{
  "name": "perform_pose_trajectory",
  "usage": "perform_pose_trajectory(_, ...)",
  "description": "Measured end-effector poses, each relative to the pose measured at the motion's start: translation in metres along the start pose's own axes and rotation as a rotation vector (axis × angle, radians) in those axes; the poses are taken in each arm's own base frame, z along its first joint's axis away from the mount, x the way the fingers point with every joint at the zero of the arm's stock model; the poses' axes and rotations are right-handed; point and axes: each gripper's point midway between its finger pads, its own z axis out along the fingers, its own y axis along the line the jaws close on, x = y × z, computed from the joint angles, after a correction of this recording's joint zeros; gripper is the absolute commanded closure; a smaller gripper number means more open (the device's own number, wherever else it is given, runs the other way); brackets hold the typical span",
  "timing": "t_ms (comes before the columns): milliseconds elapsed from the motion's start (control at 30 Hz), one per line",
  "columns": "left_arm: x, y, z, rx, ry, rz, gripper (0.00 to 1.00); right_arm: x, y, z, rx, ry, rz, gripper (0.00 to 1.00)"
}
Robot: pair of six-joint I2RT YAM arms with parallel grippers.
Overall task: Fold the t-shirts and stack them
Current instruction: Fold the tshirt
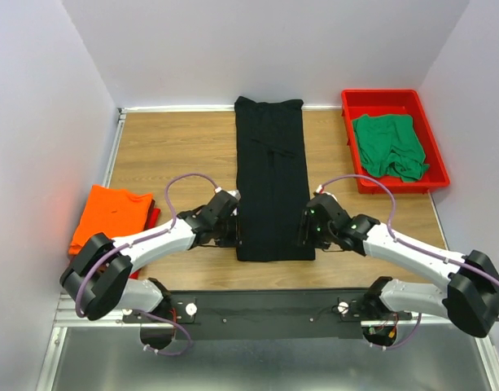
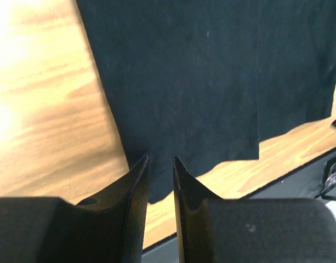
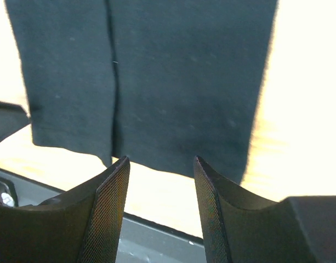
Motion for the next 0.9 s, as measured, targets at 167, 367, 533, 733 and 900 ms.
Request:
perform_pose_trajectory(167,0.014,0.007,0.0,-0.017,0.03,-0.009,0.6,0.006,-0.015,-0.005,0.053,-0.006,0.039,0.43)
perform_pose_trajectory(367,0.03,0.014,0.0,-0.037,0.074,-0.018,0.53,0.016,-0.036,-0.008,0.119,-0.017,0.082,0.43)
perform_pose_trajectory(533,0.031,0.014,0.001,-0.036,0.074,-0.023,0.53,0.021,-0.046,-0.006,0.153,-0.019,0.109,0.43)
perform_pose_trajectory(733,0.035,0.016,0.002,-0.042,0.081,-0.043,0.55,0.027,-0.056,-0.004,0.185,-0.017,0.129,0.43)
perform_pose_trajectory(900,0.036,0.014,0.003,-0.032,0.077,-0.055,0.56,0.032,-0.062,-0.002,0.203,-0.008,0.141,0.44)
